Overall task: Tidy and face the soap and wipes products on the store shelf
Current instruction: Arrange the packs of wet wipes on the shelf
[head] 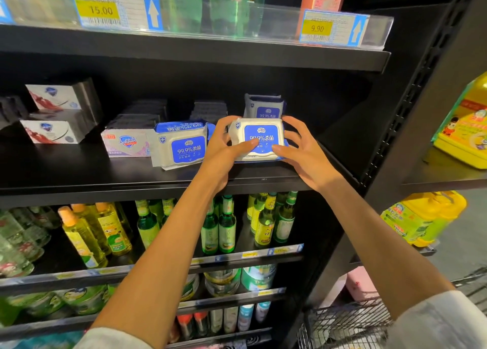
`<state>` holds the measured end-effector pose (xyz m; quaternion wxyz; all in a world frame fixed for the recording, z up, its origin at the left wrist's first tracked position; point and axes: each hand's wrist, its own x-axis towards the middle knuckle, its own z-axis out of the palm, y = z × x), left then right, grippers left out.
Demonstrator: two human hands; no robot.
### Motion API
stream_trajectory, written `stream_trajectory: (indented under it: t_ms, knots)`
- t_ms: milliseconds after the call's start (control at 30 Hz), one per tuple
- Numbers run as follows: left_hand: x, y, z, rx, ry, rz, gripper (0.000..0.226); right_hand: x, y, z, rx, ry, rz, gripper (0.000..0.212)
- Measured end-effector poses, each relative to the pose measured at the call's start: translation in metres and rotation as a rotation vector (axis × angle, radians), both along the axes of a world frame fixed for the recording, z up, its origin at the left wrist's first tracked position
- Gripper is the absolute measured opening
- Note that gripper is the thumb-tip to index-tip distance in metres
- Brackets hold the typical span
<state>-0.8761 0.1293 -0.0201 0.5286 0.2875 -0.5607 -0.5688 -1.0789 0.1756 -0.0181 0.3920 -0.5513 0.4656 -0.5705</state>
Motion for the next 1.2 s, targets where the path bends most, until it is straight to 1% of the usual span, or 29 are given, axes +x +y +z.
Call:
stream_trajectory:
  t_ms: [33,167,233,300,367,433,500,600,767,833,967,1067,1200]
  knots:
    - [0.000,0.001,0.000,-0.003,0.012,0.023,0.060,0.000,0.000,0.001,0.010,0.038,-0.009,0.077]
    - [0.003,0.005,0.000,-0.029,0.027,0.134,0.060,-0.004,0.005,0.001,0.034,0.320,-0.051,0.093]
    - [0.005,0.010,0.001,-0.057,0.029,0.175,0.062,-0.009,0.009,0.001,0.070,0.369,-0.026,0.095]
    - [0.009,0.019,0.002,-0.106,0.008,0.229,0.062,-0.013,0.010,0.001,0.090,0.486,0.009,0.084]
    - [0.017,0.029,0.003,-0.169,-0.030,0.270,0.061,-0.013,0.008,-0.001,0.088,0.684,0.019,0.070]
    - [0.030,0.038,0.000,-0.204,-0.050,0.288,0.061,-0.012,0.006,-0.004,0.080,0.834,0.002,0.068]
    - [0.046,0.045,-0.004,-0.225,-0.066,0.305,0.062,-0.011,0.006,-0.007,0.060,0.906,0.007,0.066]
    - [0.069,0.051,-0.009,-0.258,-0.133,0.340,0.066,-0.012,0.005,-0.008,0.055,0.940,0.019,0.059]
    - [0.099,0.053,-0.016,-0.228,-0.167,0.359,0.080,-0.011,0.005,-0.010,0.050,0.935,0.010,0.059]
    - [0.108,0.053,-0.017,-0.234,-0.240,0.413,0.085,-0.011,0.005,-0.010,0.058,0.931,-0.001,0.057]
    - [0.117,0.051,-0.017,-0.282,-0.446,0.532,0.081,-0.010,0.006,-0.009,0.073,0.920,-0.006,0.056]
    - [0.123,0.043,-0.018,-0.333,-0.590,0.590,0.088,-0.008,0.008,-0.009,0.070,0.916,-0.011,0.054]
    - [0.125,0.036,-0.017,-0.297,-0.579,0.575,0.093,-0.007,0.008,-0.008,0.077,0.921,-0.008,0.053]
